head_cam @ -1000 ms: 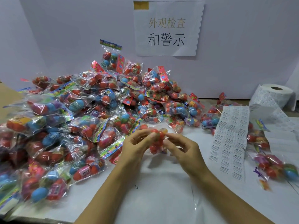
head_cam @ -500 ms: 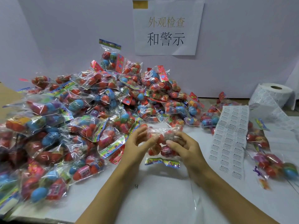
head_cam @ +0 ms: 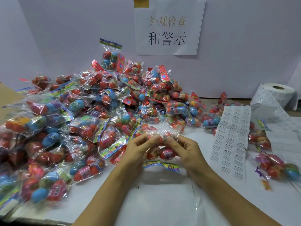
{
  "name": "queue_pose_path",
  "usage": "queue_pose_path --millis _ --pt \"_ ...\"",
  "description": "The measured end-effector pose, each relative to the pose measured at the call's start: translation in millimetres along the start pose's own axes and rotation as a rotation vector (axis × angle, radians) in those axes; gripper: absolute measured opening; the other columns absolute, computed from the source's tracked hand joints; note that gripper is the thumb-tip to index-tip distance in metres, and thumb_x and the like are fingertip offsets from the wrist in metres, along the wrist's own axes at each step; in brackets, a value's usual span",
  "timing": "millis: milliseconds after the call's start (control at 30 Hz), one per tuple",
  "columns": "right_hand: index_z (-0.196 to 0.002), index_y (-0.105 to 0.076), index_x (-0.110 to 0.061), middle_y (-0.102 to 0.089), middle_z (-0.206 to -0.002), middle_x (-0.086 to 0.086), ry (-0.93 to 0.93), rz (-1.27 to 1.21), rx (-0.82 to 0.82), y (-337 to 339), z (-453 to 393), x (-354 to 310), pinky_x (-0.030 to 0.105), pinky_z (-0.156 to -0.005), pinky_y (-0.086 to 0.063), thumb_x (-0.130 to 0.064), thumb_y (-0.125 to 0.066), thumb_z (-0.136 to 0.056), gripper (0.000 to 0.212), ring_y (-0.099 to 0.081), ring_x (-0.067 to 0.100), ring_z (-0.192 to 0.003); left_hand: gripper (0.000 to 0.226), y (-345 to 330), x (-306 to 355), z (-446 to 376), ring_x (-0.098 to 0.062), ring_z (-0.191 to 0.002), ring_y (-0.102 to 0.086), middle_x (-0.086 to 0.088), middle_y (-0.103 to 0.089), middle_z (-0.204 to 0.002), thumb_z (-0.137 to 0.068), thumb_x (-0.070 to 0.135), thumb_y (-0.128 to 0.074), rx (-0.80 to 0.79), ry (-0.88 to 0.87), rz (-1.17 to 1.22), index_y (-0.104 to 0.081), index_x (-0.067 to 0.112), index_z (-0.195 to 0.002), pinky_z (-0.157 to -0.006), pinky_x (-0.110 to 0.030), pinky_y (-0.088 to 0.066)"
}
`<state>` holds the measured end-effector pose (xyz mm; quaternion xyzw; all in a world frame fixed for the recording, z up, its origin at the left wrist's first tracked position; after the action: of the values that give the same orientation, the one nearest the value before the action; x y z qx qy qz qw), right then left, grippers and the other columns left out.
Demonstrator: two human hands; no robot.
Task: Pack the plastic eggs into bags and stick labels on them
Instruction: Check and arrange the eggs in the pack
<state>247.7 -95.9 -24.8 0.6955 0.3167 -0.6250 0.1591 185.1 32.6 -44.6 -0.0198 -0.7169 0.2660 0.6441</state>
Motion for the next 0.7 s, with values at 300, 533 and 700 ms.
queue_pose_path --millis 300,533,700 --pt "-0.119 -0.074 -0.011 -0.076 -0.112 0.013 0.016 -0.069 -0.019 1 -2 -3 0.027 -0.083 -0.058 -0.026 -0.059 -0.093 0.033 -0.073 0.026 -0.101 0.048 -1 0 1 -0.029 -0.086 -0.075 -0.029 -0.072 -0.114 -0.082 0.026 -0.07 0.001 0.102 0.119 -0.071 -0.01 -0.113 -0.078 -0.034 -0.063" --pt "-0.106 -0.079 -0.019 -0.077 -0.104 0.012 -0.062 -0.038 0.028 9 -5 7 0.027 -0.074 -0.059 -0.013 -0.048 -0.104 0.031 -0.075 0.024 -0.091 0.031 1 2 1 -0.032 -0.088 -0.064 -0.024 -0.066 -0.101 -0.081 0.014 -0.078 0.028 0.081 0.098 -0.068 -0.007 -0.101 -0.071 -0.038 -0.057" --pt "-0.101 -0.074 -0.025 -0.075 -0.097 0.003 -0.084 0.289 0.189 27 -4 13 0.034 -0.068 -0.06 -0.034 -0.049 -0.105 0.027 -0.071 0.017 -0.074 0.023 3 19 -1 -0.027 -0.085 -0.073 -0.015 -0.076 -0.098 -0.073 0.0 -0.076 0.036 -0.072 0.066 -0.076 0.006 -0.095 -0.072 -0.033 -0.058"
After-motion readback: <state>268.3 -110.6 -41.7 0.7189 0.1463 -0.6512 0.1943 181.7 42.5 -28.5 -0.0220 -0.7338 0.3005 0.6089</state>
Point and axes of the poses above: each hand's wrist, its own z-axis away from the middle knuckle, its own y-axis out of the back of the hand, x = y × z, the point moved 9 cm from there along -z, towards the middle knuckle
